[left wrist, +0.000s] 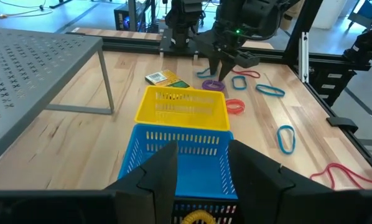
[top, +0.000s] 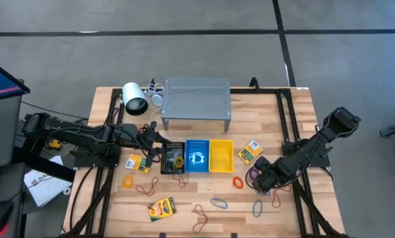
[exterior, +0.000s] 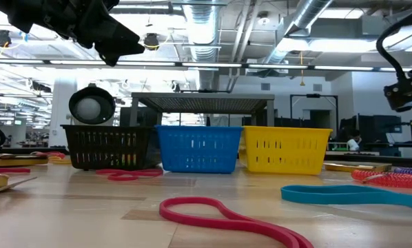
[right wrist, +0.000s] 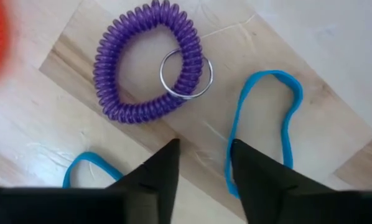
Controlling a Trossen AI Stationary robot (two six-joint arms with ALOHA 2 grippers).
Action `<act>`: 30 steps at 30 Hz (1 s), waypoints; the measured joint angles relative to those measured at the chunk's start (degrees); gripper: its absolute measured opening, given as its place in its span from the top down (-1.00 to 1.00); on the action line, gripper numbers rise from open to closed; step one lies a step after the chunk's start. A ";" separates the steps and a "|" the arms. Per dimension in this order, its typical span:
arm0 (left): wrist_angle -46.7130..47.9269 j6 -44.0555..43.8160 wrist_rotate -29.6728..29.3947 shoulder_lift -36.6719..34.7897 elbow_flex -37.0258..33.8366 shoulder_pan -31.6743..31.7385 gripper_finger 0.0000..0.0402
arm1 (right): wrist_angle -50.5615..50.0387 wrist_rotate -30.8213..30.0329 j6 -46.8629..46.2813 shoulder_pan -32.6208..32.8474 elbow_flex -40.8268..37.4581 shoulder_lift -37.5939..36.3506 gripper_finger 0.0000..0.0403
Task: Pick & Place Office Desk Supplies
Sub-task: Put the blue rubber band into the blue basket
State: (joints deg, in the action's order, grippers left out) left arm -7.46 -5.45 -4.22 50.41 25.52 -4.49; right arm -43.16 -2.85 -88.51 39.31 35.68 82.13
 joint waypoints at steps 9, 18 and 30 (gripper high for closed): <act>0.00 -1.05 0.01 0.00 0.00 -0.01 0.32 | -0.02 0.61 0.29 0.07 -0.04 0.00 0.80; 0.00 -1.05 0.01 0.00 0.00 -0.04 0.32 | -0.29 0.68 1.74 0.07 0.47 -0.21 0.97; 0.10 -0.98 0.00 0.00 0.00 -0.04 0.32 | -0.15 -6.15 9.23 0.57 8.03 -4.52 1.00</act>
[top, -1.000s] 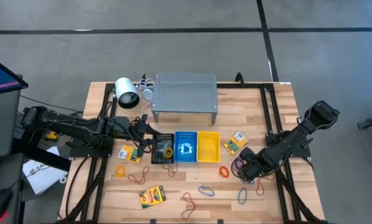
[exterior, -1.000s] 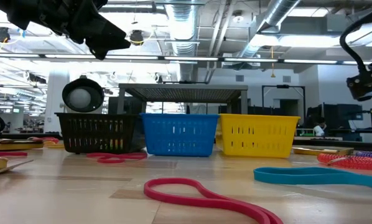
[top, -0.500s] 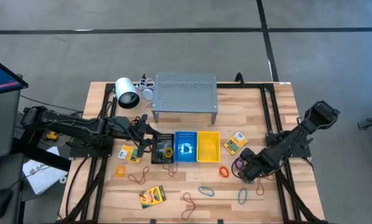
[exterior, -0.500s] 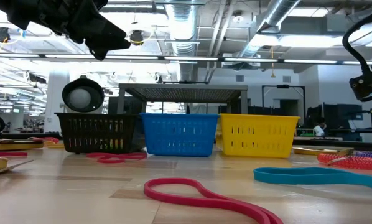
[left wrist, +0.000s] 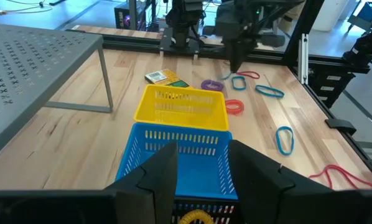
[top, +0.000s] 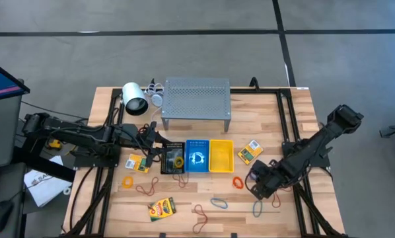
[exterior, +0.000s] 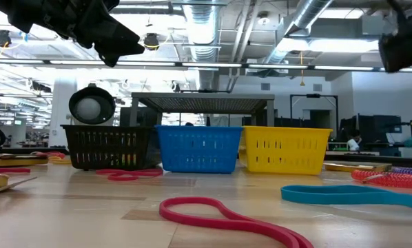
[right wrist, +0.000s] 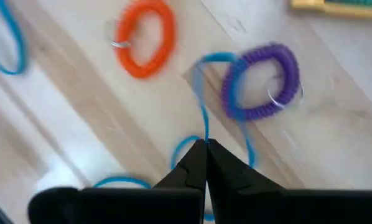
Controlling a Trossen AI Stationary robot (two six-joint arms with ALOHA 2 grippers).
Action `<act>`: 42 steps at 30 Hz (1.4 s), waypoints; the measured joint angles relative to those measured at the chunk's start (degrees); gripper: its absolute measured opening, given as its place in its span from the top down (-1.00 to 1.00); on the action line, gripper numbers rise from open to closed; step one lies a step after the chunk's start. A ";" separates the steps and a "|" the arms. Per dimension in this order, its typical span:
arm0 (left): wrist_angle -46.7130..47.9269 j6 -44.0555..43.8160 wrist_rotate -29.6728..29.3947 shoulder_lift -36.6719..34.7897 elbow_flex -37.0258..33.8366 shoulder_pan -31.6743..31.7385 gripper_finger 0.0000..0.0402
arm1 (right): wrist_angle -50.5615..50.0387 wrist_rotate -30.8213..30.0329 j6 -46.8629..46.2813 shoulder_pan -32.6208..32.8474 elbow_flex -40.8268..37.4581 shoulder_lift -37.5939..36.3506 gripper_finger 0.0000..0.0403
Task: Pick & Place Office Desk Supplies
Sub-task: Put the blue rubber band into the blue basket
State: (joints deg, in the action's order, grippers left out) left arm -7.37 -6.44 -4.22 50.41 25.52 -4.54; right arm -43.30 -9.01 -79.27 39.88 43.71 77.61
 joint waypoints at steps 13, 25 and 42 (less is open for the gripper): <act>-0.07 -0.04 5.93 0.00 0.00 0.00 0.32 | 3.35 -7.67 10.97 -0.15 7.55 0.10 1.00; -8.18 -1.53 12.03 4.45 0.00 -1.29 0.32 | 16.42 -9.10 29.75 -4.76 7.66 0.10 1.00; -27.84 2.77 12.03 19.99 0.02 -3.08 0.32 | 29.61 -2.60 56.75 -16.46 7.66 0.08 1.00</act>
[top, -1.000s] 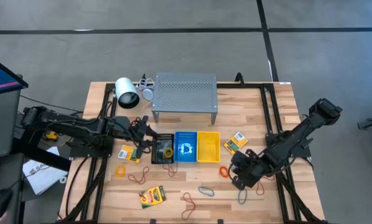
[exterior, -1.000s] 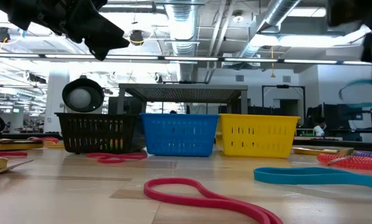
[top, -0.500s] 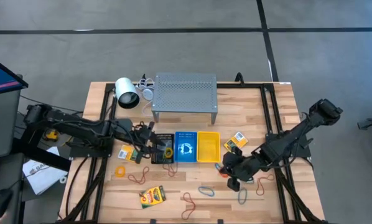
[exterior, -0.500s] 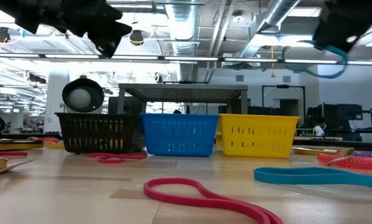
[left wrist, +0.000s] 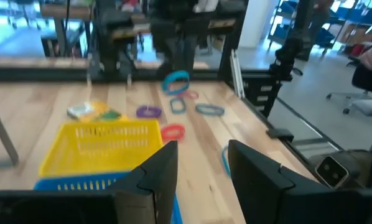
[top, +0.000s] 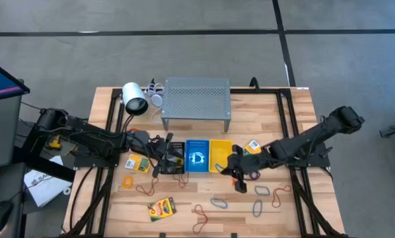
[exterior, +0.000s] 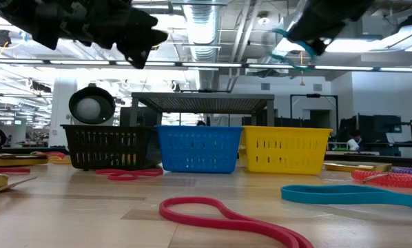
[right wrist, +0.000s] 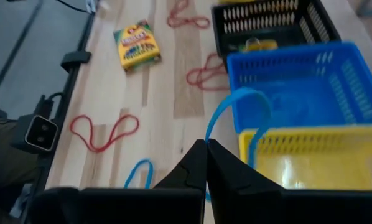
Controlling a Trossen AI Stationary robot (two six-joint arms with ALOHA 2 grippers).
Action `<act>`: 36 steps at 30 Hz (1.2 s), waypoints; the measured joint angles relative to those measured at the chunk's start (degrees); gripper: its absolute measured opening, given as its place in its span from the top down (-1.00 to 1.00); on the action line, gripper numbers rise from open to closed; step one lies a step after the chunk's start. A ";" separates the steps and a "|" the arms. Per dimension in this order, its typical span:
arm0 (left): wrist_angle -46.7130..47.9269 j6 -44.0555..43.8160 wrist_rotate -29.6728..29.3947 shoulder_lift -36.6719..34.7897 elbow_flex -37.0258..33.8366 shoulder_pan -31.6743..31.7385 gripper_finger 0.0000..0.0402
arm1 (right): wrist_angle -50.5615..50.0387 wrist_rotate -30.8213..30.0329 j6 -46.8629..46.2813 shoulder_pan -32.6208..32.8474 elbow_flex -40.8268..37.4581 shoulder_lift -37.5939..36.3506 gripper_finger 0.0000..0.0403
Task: Pick & Place Office Desk Supplies
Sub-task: Put the blue rubber band into the blue basket
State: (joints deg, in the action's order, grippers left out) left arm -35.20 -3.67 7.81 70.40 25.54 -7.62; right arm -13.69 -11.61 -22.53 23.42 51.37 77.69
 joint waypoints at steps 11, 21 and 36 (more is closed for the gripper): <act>-3.94 4.82 -0.02 -0.03 0.00 0.62 0.32 | 9.63 11.79 9.70 -8.71 0.00 0.03 1.00; -7.68 4.73 -0.04 -0.06 -0.02 0.82 0.32 | 23.69 19.51 14.48 -9.29 0.12 3.40 1.00; -8.61 3.38 -0.02 -0.03 -0.02 -1.05 0.32 | 31.36 25.24 17.10 -12.45 2.94 14.25 1.00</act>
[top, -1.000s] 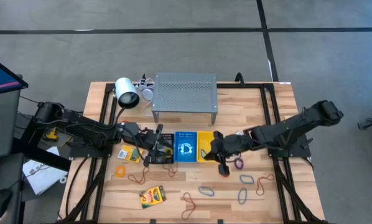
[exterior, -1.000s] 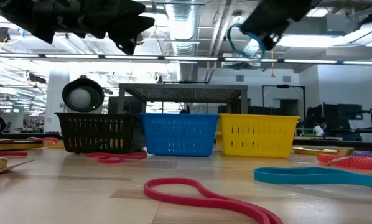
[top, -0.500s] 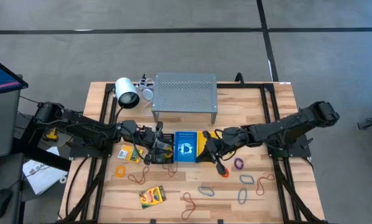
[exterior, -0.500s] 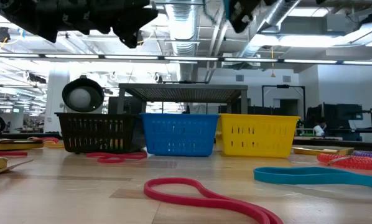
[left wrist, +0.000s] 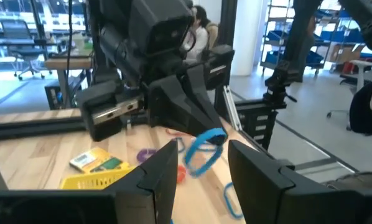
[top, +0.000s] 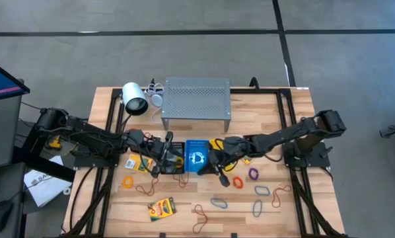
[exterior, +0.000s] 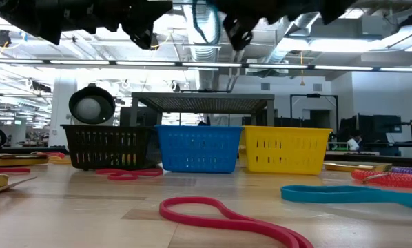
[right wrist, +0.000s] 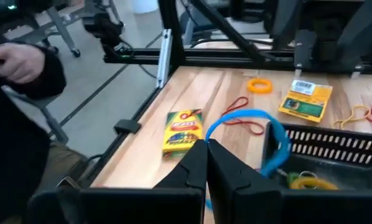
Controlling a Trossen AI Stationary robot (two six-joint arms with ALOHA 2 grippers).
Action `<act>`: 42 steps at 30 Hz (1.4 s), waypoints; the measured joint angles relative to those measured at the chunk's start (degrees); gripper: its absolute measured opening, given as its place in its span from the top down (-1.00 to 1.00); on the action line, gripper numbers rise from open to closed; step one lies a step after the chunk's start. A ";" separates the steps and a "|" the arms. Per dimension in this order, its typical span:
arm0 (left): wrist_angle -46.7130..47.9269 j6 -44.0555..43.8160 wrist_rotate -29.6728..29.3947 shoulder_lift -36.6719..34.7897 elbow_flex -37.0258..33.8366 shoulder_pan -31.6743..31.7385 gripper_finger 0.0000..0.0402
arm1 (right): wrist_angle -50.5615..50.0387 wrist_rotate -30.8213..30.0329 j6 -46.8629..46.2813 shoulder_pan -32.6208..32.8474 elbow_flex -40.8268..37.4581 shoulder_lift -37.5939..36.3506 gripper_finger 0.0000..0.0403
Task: Pick & Place Office Desk Supplies
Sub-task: Put the blue rubber band into the blue basket
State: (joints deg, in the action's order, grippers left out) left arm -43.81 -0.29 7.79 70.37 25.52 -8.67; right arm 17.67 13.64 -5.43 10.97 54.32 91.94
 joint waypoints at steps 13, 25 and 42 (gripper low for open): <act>5.70 -0.05 -3.42 0.00 0.00 0.17 0.32 | 0.24 0.05 -3.39 -5.59 -0.17 5.12 1.00; 6.11 0.33 -3.49 0.00 0.00 0.17 0.32 | -4.61 -5.25 -5.11 -7.89 -0.07 7.79 1.00; 5.95 0.57 -6.12 -1.25 0.02 0.17 0.32 | -17.14 -12.06 -4.62 -7.24 4.62 7.76 1.00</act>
State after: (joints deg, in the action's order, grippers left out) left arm -37.86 0.28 1.67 69.12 25.54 -8.49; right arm 0.53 1.57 -10.05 3.73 58.94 99.70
